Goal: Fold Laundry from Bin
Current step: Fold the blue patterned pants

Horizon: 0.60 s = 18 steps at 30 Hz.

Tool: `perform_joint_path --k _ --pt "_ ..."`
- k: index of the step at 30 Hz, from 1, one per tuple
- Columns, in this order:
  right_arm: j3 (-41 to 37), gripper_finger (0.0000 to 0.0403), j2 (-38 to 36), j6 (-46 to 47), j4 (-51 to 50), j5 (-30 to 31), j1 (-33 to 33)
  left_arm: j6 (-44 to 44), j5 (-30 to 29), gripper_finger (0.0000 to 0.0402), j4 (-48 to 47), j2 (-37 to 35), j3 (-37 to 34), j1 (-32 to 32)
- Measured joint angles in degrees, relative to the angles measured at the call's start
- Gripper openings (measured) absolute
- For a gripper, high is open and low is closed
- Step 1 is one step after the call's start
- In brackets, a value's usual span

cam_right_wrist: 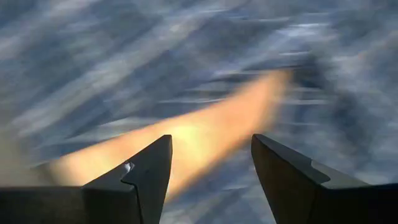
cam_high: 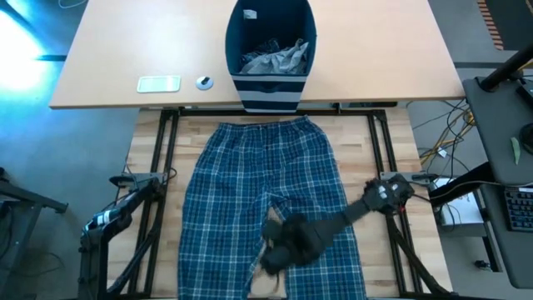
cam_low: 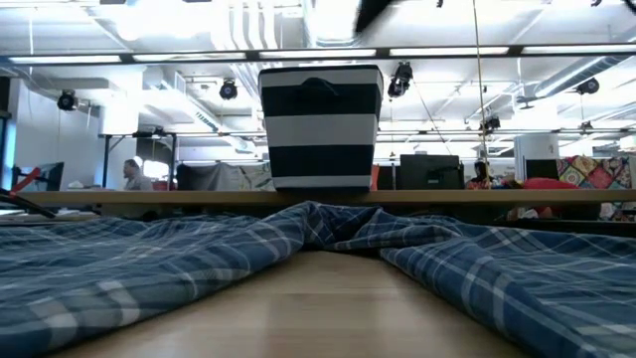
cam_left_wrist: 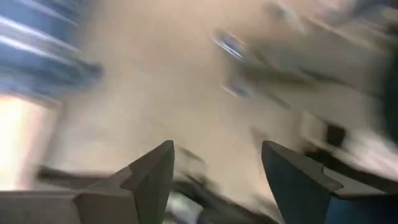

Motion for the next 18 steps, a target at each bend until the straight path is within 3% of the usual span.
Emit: perform_joint_path --k 3,9,14,18 --pt "-1.6 0.0215 -0.1 -2.9 -3.3 -1.3 -4.5 2.9 -7.7 0.0221 -13.3 -1.3 0.0 3.5" --pt "-9.2 0.0215 -0.1 -12.8 2.5 -7.8 -11.9 13.0 -17.3 0.0205 -13.6 -5.2 -8.3 13.7" --pt "-20.2 0.0215 -3.4 -20.3 4.0 -7.9 -16.5 13.4 -16.5 0.0197 -13.2 -13.8 -27.4 20.1" --pt "-35.0 0.0215 -12.1 -25.1 14.4 -8.1 -19.3 8.7 -16.0 0.0194 -10.6 -26.0 -46.7 24.8"
